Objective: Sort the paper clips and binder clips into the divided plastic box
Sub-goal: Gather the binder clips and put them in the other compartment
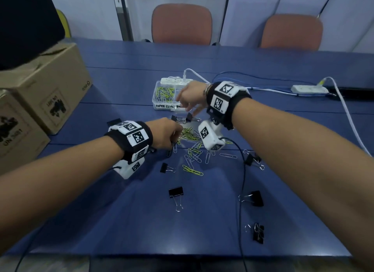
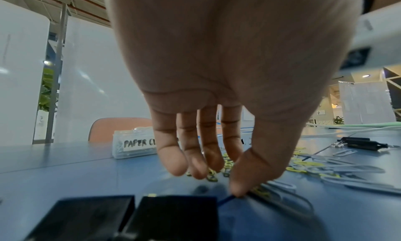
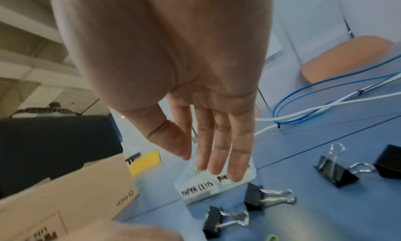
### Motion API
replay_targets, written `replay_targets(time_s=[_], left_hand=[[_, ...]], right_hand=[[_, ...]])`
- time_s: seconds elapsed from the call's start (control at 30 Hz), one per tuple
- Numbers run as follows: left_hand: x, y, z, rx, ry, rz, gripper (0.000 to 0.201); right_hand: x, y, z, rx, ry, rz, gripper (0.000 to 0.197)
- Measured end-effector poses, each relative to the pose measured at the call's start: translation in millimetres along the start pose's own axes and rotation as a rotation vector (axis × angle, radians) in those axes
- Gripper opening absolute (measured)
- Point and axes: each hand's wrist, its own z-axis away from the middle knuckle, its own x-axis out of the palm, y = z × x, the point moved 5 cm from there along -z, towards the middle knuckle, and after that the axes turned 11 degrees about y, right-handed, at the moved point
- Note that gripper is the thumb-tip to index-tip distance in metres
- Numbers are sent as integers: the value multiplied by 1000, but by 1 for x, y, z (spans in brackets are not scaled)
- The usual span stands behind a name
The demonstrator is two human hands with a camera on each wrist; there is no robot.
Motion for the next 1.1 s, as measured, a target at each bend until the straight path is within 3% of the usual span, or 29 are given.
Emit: replay_targets(time_s=[0.13, 0.3, 0.43, 0.5, 0.6, 0.67, 0.73, 0.83, 0.97, 1.1], left_hand=[[-2, -5, 3, -12, 31, -1, 22], [-2, -9, 0, -80, 80, 30, 59], [3, -8, 1, -157, -112, 76, 116], [5, -5, 3, -142, -213, 2, 128], [2, -1, -2, -124, -180, -24, 127], [-1, -3, -9, -132, -126, 48, 116], [-4, -7, -15, -147, -81, 97, 102], [-9, -14, -20, -155, -33, 158, 88], [-8, -18, -13, -152, -124, 139, 101], [-11, -19, -10, -130, -161, 56, 116]], right_hand=[[0, 2, 8, 67, -4, -41, 41], [18, 28, 26, 13, -20, 406, 29], [29, 34, 35, 28, -111, 696, 17], [33, 33, 38, 29, -124, 750, 23], [40, 26, 37, 10, -164, 767, 23], [40, 22, 40, 4, -204, 753, 20], [37, 23, 41, -8, -229, 718, 34], [28, 30, 47, 11, -196, 634, 38], [27, 40, 56, 110, -194, 500, 54], [30, 41, 55, 106, -154, 539, 65]])
